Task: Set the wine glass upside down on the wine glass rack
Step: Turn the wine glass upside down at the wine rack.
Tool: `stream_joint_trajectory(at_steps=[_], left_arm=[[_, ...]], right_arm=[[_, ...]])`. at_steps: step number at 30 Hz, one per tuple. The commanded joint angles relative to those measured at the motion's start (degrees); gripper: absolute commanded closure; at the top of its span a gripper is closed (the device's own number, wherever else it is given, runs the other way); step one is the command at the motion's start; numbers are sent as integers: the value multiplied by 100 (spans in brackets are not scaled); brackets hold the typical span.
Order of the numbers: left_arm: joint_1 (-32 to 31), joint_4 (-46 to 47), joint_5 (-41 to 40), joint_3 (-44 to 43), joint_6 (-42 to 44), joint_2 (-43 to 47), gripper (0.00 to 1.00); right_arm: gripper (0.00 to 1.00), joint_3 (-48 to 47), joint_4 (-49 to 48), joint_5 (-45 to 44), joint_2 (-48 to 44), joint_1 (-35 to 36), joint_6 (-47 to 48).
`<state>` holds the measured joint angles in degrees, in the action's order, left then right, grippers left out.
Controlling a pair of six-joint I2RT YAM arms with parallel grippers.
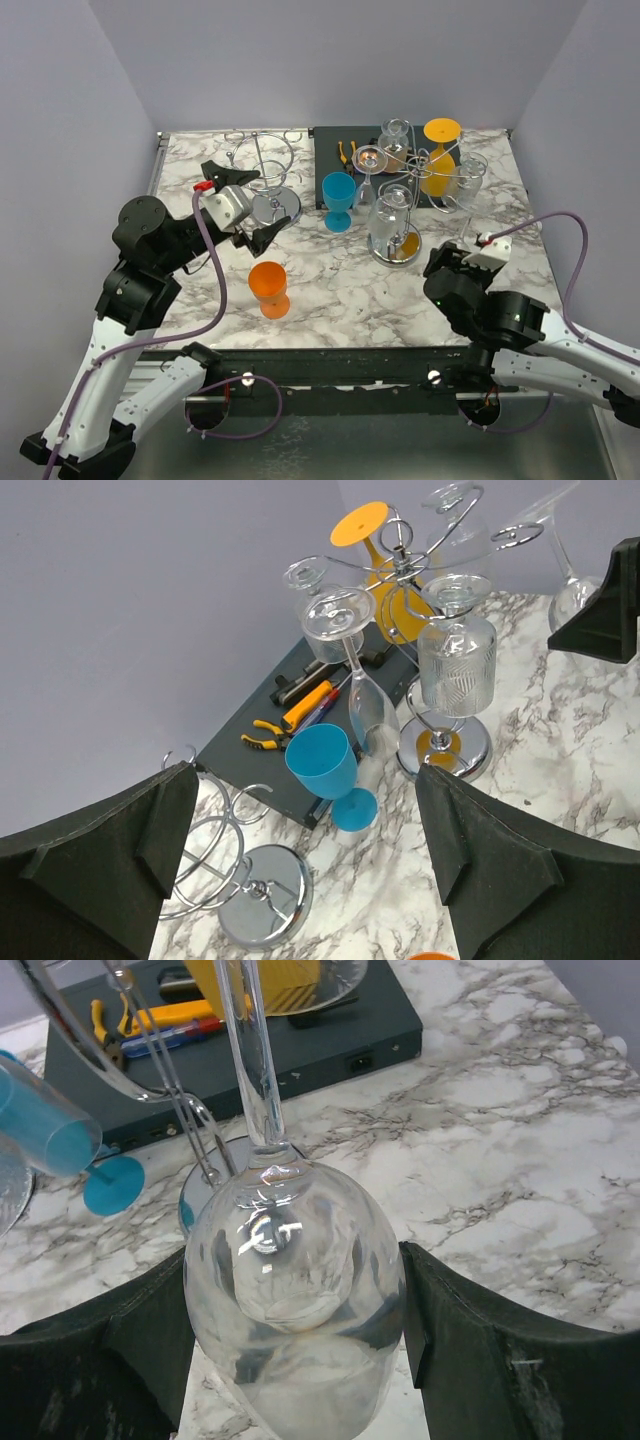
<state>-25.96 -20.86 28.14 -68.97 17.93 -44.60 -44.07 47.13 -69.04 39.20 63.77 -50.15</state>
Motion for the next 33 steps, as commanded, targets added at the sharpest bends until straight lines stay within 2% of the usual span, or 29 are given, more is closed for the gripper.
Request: stream_joint_trajectory(at_steps=[1, 8, 12, 14, 16, 19, 27, 33], left_arm=[[-6, 30, 174, 19, 219, -53, 1], [-6, 56, 243, 126, 344, -115, 1], [-7, 67, 271, 147, 440, -153, 1], [-6, 82, 269, 147, 465, -191, 1], [-7, 90, 281, 156, 481, -216, 1], [-7, 100, 290, 162, 518, -251, 1], [-6, 108, 262, 241, 580, -241, 1], [-6, 146, 341, 244, 587, -328, 1]], right_arm=[[99, 182, 264, -917, -53, 16, -1163], [99, 383, -111, -1256, 78, 20, -1132], [99, 141, 576, -1500, 512, 14, -1859], [99, -169, 1579, -1703, 936, 14, -2864], [99, -499, 3322, -2024, 1521, 17, -4768], [99, -702, 3400, -2155, 1984, -34, -4697], [99, -278, 3391, -2149, 1378, -33, -5057], [99, -635, 3415, -2151, 2219, -35, -5006]])
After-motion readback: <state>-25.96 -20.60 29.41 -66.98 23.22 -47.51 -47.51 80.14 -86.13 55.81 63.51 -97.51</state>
